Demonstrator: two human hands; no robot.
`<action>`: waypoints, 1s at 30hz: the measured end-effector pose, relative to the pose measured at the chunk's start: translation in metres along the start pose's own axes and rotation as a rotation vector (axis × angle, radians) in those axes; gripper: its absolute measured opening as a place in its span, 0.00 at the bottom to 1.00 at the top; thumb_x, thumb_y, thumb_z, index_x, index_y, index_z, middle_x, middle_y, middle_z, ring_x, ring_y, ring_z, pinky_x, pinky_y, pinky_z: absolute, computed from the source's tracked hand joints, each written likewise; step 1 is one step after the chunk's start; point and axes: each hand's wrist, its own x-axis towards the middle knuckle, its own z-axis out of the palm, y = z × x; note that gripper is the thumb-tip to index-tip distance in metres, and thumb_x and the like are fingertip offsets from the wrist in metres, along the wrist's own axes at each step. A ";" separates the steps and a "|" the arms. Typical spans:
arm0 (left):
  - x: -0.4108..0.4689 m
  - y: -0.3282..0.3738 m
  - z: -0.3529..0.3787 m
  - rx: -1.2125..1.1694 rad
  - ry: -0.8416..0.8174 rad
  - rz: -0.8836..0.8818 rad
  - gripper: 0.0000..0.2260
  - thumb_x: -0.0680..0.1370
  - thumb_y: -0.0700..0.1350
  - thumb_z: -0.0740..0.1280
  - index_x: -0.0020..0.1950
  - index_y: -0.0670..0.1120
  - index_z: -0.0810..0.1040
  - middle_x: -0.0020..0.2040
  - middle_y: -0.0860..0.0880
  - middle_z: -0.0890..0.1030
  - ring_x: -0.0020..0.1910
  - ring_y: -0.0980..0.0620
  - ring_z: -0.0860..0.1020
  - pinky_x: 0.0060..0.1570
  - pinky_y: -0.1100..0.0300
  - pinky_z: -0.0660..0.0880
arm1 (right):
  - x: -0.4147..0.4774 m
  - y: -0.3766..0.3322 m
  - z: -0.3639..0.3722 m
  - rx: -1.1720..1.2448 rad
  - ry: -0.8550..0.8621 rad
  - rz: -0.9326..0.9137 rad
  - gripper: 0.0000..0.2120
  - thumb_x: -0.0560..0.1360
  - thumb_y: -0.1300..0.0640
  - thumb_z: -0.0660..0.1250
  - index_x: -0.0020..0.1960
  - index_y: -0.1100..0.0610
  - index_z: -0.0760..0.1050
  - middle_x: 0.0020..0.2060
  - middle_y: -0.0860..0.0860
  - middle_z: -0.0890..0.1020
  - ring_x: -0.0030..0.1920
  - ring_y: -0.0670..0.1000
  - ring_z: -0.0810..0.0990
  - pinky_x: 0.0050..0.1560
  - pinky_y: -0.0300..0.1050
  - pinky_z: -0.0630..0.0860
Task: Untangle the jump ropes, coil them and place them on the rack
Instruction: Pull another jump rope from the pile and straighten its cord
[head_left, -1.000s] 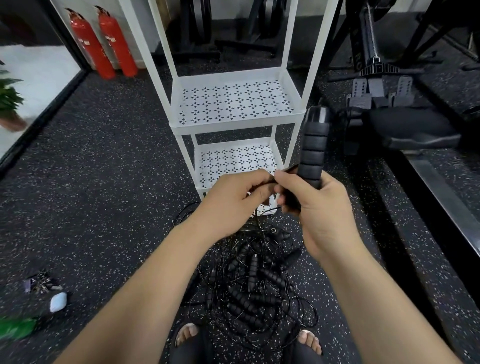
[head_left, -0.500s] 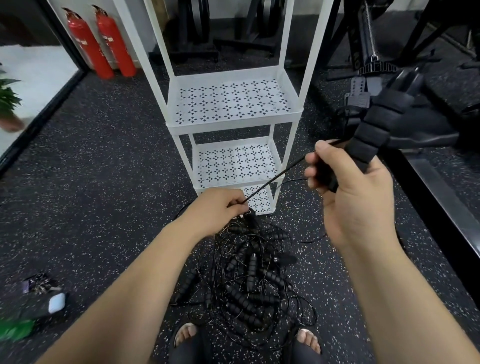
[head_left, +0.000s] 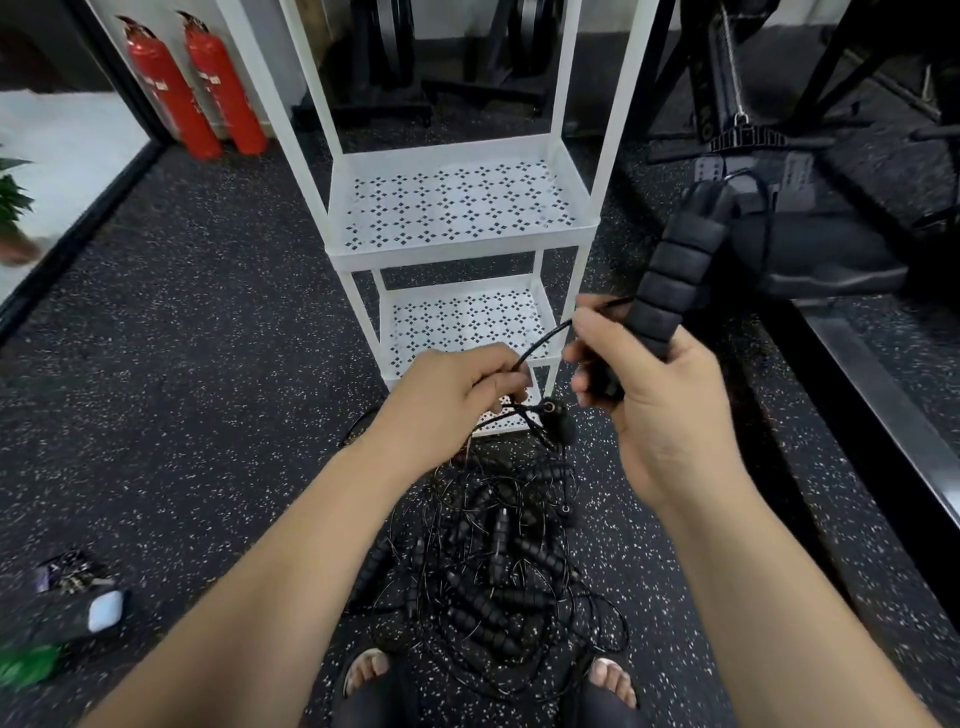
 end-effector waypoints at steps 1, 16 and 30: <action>-0.001 0.004 0.000 -0.013 0.007 0.013 0.06 0.86 0.53 0.67 0.50 0.59 0.82 0.39 0.54 0.86 0.28 0.58 0.76 0.30 0.62 0.70 | 0.000 0.002 0.001 -0.024 -0.005 0.012 0.09 0.78 0.59 0.77 0.57 0.59 0.85 0.39 0.57 0.84 0.33 0.51 0.77 0.34 0.44 0.72; 0.002 -0.007 0.010 0.077 -0.085 -0.027 0.05 0.78 0.52 0.77 0.48 0.59 0.83 0.44 0.62 0.83 0.46 0.61 0.80 0.49 0.58 0.76 | -0.007 -0.004 0.007 -0.035 -0.001 -0.035 0.05 0.79 0.64 0.75 0.46 0.59 0.81 0.37 0.57 0.84 0.35 0.52 0.79 0.34 0.44 0.73; 0.001 -0.023 -0.001 0.040 -0.083 -0.110 0.02 0.82 0.52 0.73 0.50 0.59 0.84 0.49 0.60 0.86 0.42 0.63 0.81 0.48 0.60 0.76 | -0.003 -0.026 -0.003 0.166 0.053 -0.075 0.03 0.82 0.59 0.73 0.54 0.57 0.82 0.39 0.53 0.84 0.36 0.49 0.78 0.36 0.42 0.72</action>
